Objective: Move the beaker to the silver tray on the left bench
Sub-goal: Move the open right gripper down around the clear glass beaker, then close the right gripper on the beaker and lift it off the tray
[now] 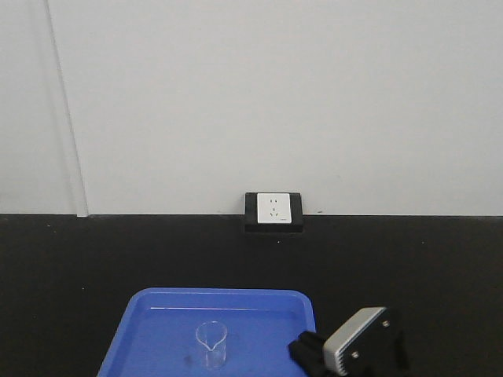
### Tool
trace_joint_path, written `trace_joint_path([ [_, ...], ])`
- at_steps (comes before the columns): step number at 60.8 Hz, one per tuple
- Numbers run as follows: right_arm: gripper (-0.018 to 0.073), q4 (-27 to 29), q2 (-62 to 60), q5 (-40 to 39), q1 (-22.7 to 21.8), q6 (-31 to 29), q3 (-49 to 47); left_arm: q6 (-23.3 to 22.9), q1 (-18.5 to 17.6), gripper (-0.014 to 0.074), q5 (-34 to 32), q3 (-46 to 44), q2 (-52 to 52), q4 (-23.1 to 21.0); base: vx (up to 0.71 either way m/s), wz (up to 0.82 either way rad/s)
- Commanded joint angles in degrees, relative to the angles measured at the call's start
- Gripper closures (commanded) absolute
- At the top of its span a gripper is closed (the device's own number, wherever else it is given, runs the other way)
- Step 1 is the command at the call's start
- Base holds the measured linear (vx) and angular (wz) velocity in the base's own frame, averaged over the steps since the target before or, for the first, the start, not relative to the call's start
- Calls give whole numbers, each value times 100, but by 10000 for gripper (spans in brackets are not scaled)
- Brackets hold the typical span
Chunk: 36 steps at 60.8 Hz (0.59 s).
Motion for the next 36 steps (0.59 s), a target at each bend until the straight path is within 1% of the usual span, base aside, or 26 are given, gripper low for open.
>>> trace_joint_path([
  [1, 444, 69, 358, -744, 286, 26, -347, -11, -37, 595, -471, 114, -43, -25, 0, 0],
  [4, 386, 76, 734, -736, 433, 48, -554, -11, -37, 595, -471, 114, -43, -25, 0, 0],
  [11, 211, 222, 1363, -736, 671, 254, -1023, -11, -37, 595, -471, 114, -43, -25, 0, 0],
  [16, 84, 529, 1759, -736, 737, 451, -1354, -11, -37, 595, -471, 114, -43, -25, 0, 0],
  [22, -25, 755, 2081, -736, 737, 636, -1630, -11, -37, 595, -471, 114, -43, -25, 0, 0],
  [27, -64, 802, 2337, -736, 737, 672, -1908, -11, -37, 595, -471, 114, -43, -25, 0, 0],
  [36, -52, 802, 2797, -614, 737, 677, -2559, -11, -37, 595, -471, 114, -43, -25, 0, 0],
])
